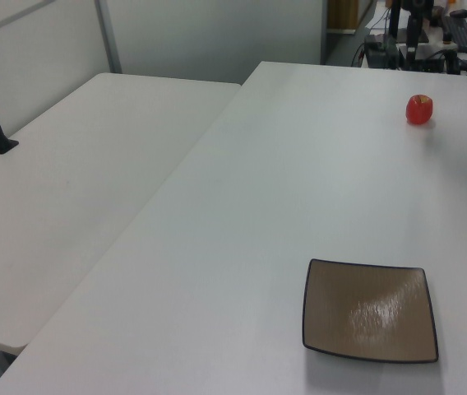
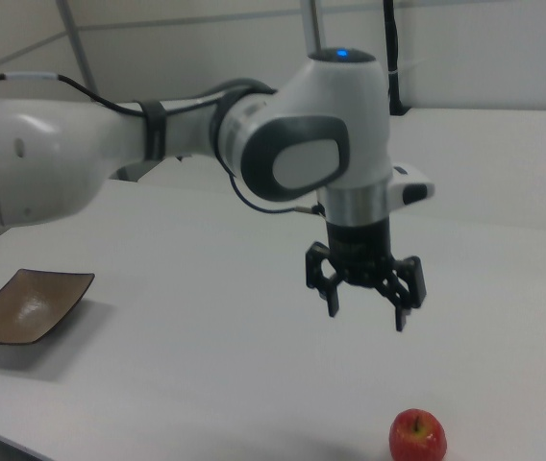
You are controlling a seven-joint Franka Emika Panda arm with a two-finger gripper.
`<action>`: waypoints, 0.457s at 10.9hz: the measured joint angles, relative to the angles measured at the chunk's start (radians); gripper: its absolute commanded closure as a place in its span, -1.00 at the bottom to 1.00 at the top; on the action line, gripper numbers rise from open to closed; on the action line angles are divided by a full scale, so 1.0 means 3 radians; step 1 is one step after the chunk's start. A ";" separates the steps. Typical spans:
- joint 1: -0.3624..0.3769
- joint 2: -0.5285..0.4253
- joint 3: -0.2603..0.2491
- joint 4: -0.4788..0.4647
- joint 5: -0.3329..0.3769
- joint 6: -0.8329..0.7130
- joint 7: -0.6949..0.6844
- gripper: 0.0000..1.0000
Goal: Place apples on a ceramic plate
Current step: 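Lower the gripper over the red apple and close on it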
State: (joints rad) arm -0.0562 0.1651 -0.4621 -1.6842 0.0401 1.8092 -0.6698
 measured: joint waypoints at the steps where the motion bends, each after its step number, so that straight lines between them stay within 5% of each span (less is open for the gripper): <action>1: -0.0035 0.0091 0.0000 -0.0034 0.0000 0.0104 -0.0042 -1.00; 5: -0.0108 0.0356 -0.0001 -0.0111 -0.0046 0.0351 -0.0113 -1.00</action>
State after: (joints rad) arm -0.0885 0.2720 -0.4623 -1.7174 0.0262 1.9144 -0.7036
